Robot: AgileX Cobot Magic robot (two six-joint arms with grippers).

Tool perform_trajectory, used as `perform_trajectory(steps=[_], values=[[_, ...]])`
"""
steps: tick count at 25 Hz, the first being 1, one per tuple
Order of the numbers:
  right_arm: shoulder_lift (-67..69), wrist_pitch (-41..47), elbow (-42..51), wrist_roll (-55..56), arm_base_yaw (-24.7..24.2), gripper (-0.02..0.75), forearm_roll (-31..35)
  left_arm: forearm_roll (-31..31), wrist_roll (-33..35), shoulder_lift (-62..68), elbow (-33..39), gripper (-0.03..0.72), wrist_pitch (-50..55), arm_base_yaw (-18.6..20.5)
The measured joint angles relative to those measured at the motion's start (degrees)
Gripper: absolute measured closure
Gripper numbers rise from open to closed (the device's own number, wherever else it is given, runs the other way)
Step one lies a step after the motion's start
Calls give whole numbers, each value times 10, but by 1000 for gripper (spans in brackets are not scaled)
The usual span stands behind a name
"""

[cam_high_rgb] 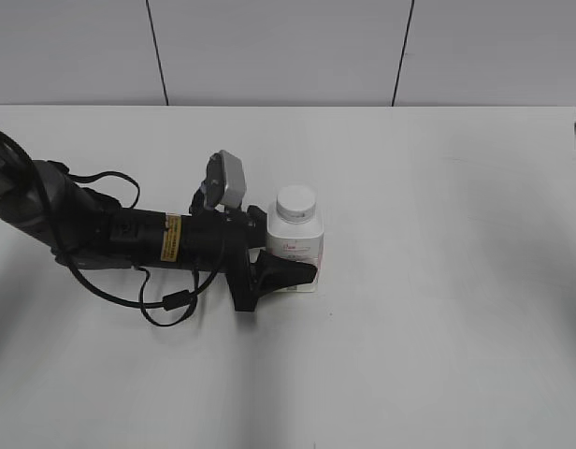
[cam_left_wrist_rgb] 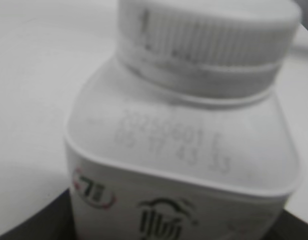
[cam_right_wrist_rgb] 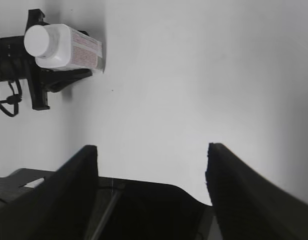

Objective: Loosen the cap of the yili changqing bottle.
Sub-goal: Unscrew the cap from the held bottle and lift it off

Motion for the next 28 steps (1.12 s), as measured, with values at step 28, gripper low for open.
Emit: perform_trajectory(steps=[28], values=[[389,-24,-298,200,244,204,-44,0,0,0,0,260,2,-1]])
